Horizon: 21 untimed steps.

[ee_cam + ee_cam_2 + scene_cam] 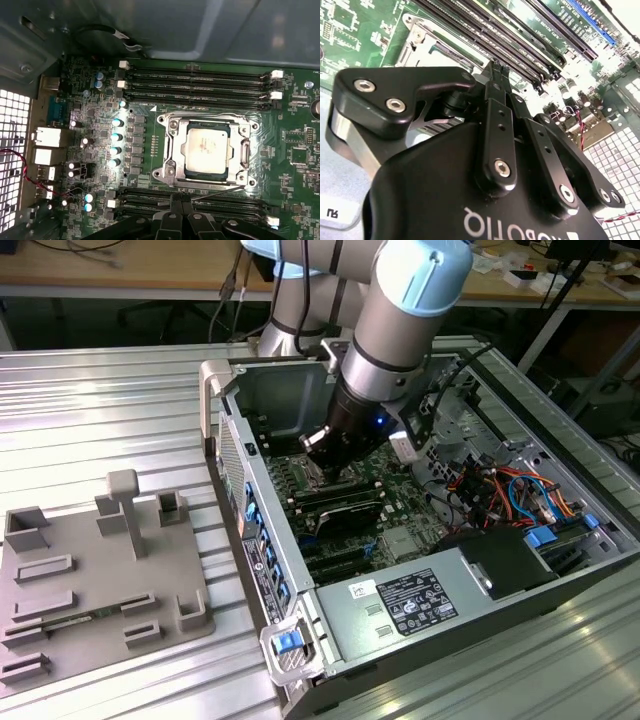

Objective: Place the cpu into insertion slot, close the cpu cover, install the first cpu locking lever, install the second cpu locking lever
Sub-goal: 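Install the second cpu locking lever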

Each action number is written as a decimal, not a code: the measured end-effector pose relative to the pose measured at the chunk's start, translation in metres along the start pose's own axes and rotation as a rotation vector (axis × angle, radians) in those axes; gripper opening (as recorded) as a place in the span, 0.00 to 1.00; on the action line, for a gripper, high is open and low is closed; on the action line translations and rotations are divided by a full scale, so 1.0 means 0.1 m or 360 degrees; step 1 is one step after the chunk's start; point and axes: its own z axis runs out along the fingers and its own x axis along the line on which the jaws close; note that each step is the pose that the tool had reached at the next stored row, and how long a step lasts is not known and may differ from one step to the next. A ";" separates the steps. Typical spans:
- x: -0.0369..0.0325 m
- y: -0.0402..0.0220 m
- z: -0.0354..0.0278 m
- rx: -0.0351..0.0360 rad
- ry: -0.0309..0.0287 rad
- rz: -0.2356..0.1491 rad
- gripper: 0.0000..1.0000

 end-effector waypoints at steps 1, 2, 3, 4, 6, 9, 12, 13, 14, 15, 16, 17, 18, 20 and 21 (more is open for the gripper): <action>0.004 0.000 0.009 -0.0001 0.00004 0.0001 0.11; 0.009 -0.002 0.024 -0.0003 0.00006 0.0002 0.11; 0.011 -0.003 0.035 -0.0004 0.00007 0.0003 0.11; 0.012 -0.005 0.047 -0.0004 0.00005 0.0004 0.11; 0.017 -0.008 0.086 -0.0006 0.00003 0.0007 0.11; 0.027 -0.012 0.128 -0.0008 0.00005 0.0010 0.11; 0.060 -0.016 0.171 -0.0011 0.00019 0.0012 0.11; 0.069 -0.017 0.178 -0.0012 0.00019 0.0012 0.11; 0.081 -0.017 0.186 -0.0015 0.00015 0.0012 0.11; 0.100 -0.017 0.198 -0.0020 0.00012 0.0011 0.11; 0.110 -0.017 0.213 -0.0025 0.00008 0.0011 0.11; 0.115 -0.017 0.222 -0.0028 0.00006 0.0011 0.11; 0.117 -0.018 0.232 -0.0030 0.00005 0.0011 0.11; 0.118 -0.019 0.244 -0.0041 -0.00002 0.0011 0.11; 0.118 -0.018 0.248 -0.0047 -0.00009 0.0011 0.11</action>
